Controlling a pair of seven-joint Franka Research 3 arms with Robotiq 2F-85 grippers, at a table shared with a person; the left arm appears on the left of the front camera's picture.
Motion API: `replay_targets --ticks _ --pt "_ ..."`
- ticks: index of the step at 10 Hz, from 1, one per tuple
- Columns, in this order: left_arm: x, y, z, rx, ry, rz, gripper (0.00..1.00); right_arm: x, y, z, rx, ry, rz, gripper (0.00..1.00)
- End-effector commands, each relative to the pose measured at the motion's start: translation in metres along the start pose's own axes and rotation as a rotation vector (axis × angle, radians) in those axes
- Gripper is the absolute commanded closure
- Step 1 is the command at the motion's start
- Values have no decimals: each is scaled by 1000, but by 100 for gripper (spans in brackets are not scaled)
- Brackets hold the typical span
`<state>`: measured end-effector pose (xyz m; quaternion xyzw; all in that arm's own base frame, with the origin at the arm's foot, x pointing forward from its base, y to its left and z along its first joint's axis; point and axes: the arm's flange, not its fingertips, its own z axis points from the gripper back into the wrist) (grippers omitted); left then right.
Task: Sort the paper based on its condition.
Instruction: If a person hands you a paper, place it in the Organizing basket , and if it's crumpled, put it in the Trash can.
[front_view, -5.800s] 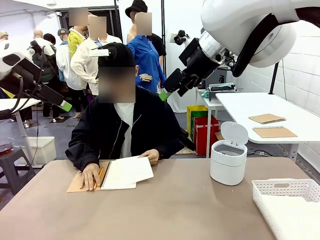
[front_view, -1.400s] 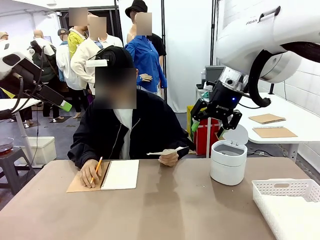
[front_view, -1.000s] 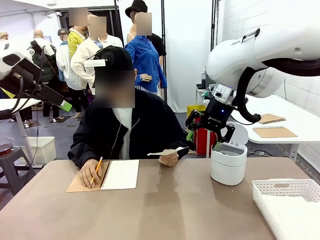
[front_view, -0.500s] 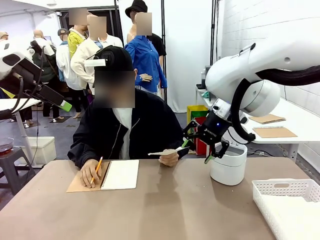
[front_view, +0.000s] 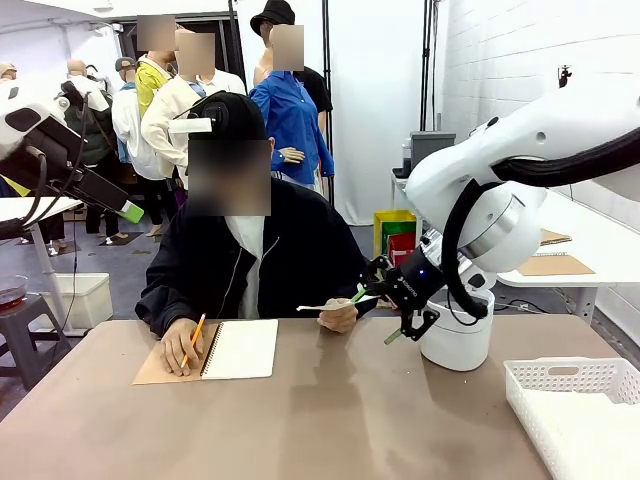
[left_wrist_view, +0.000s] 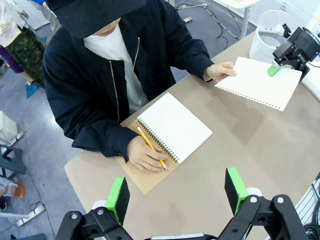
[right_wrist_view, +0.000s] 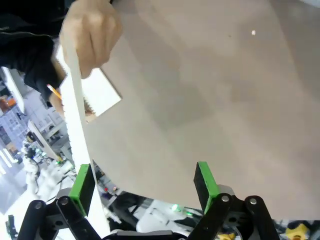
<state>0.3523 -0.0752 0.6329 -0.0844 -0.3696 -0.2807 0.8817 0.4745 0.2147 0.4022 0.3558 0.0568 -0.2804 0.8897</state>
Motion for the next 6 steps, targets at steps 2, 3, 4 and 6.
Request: replay_targets --ticks 2,3,4,6 --pt "0 1 1 4 -6 1 0 19 4 -16 167 12 1 0" --pt "0 1 1 4 -6 1 0 26 4 -20 204 31 -25 0" --pt "0 1 1 4 -6 1 0 29 4 -24 227 54 -42 0" --pt "0 1 1 4 -6 1 0 30 7 -27 275 103 -56 0"
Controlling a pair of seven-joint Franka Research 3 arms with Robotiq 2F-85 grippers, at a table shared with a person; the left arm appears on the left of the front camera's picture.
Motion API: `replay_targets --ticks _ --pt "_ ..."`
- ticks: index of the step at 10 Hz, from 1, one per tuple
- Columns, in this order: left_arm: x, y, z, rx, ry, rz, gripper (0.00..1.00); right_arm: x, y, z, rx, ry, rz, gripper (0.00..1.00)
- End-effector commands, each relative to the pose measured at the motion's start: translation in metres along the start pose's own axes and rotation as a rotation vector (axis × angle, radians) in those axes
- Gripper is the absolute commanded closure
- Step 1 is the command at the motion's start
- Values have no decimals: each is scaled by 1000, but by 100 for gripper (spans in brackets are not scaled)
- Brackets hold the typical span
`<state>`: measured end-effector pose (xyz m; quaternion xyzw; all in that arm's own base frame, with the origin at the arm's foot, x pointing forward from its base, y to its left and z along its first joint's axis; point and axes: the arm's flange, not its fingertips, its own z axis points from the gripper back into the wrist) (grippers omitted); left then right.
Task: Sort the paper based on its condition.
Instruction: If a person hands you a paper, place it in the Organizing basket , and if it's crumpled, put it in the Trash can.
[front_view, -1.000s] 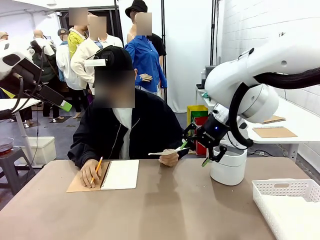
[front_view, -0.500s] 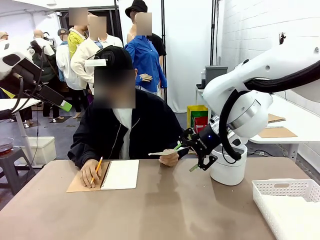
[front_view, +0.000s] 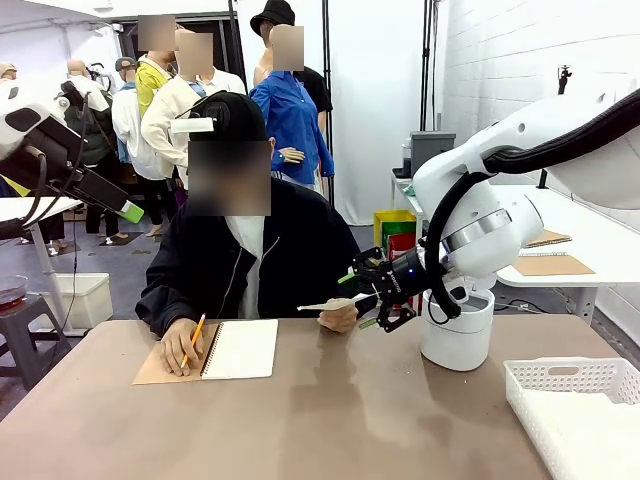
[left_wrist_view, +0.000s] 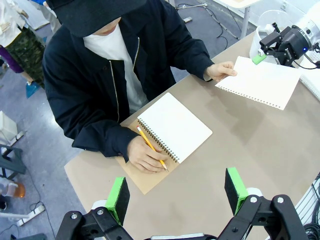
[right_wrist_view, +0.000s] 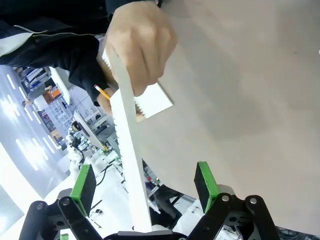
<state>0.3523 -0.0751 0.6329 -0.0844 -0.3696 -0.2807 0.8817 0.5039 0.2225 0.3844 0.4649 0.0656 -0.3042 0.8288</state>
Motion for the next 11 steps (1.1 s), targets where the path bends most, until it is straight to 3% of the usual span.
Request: replay_targets --ticks 1,4,9,11 --pt "0 1 1 4 -6 1 0 6 -1 -4 52 51 13 0" --pt "0 1 1 4 -6 1 0 0 1 -2 16 20 -5 0" --pt "0 1 1 4 -6 1 0 0 2 -1 24 43 -5 100" --pt "0 1 1 4 -6 1 0 0 2 -1 26 50 -6 100"
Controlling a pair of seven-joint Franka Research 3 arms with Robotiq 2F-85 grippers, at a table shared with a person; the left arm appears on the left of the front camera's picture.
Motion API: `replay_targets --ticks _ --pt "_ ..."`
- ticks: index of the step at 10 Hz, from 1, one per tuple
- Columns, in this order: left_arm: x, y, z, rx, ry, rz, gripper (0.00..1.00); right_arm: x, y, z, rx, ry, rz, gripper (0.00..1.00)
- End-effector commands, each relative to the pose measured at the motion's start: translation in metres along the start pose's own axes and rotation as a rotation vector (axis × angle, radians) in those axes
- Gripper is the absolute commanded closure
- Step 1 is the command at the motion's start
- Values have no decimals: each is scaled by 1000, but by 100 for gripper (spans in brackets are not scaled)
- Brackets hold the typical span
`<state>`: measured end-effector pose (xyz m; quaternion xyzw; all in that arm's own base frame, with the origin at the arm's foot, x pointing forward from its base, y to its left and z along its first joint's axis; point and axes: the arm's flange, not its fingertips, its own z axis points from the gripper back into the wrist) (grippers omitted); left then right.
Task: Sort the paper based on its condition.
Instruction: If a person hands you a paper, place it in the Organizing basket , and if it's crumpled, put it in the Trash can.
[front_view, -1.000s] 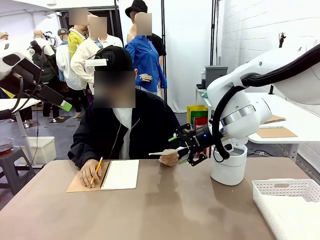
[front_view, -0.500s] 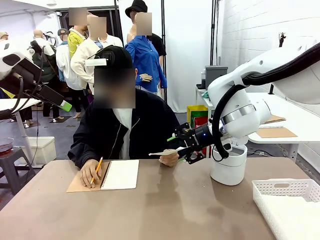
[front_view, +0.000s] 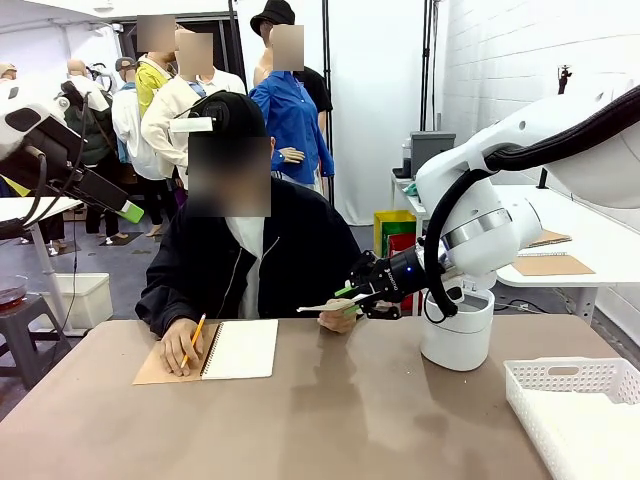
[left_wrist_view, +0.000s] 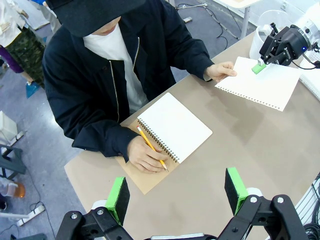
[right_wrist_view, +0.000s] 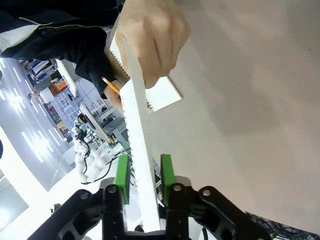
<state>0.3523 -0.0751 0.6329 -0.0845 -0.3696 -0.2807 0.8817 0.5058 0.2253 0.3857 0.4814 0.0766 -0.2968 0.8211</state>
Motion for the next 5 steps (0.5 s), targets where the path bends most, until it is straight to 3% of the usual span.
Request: replay_targets --ticks 1,5 --pt "0 1 1 4 -6 1 0 0 -1 1 2 20 -6 100" --pt "0 1 1 4 -6 1 0 -1 2 6 17 36 0 100"
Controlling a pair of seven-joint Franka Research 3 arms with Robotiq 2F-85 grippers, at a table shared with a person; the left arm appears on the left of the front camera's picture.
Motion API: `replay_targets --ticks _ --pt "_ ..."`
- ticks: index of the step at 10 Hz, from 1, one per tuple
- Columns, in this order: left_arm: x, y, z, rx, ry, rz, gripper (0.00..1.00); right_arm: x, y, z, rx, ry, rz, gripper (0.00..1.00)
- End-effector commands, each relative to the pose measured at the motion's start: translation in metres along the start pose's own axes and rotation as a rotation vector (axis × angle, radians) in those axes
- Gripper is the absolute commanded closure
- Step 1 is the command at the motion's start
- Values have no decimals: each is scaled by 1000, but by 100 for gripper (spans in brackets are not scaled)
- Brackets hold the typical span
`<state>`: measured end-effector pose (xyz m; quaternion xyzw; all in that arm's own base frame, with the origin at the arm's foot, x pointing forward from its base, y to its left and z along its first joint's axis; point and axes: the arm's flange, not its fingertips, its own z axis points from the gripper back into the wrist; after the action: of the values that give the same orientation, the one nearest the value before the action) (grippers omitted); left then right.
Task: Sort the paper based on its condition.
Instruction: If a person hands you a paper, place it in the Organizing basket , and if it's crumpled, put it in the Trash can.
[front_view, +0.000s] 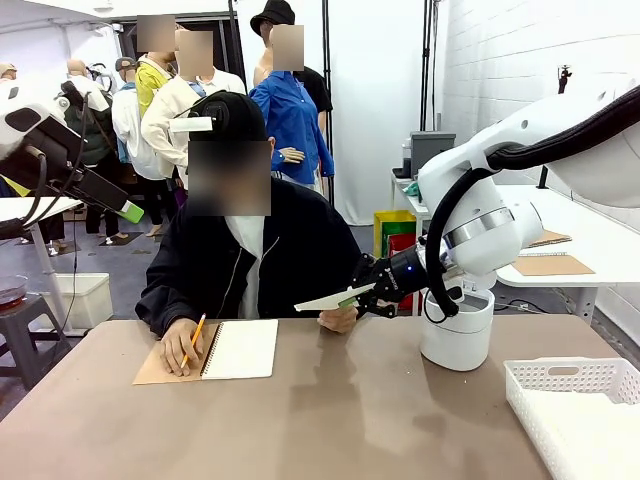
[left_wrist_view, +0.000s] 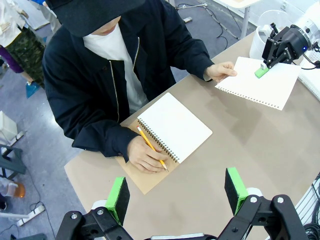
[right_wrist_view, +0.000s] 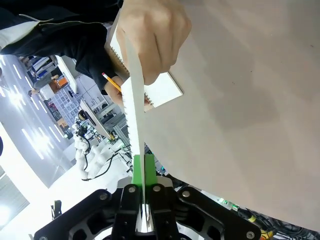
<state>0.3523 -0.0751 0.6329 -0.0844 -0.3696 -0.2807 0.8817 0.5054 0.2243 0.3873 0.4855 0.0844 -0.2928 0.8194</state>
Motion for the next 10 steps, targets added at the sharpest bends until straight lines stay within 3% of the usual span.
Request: replay_targets --ticks 1,4,10 --pt "0 1 1 4 -6 1 0 -2 2 5 21 25 5 100" --pt "0 1 1 4 -6 1 0 -8 12 12 23 29 38 100" --pt "0 1 1 4 -6 1 0 -50 88 83 -41 -13 152 100"
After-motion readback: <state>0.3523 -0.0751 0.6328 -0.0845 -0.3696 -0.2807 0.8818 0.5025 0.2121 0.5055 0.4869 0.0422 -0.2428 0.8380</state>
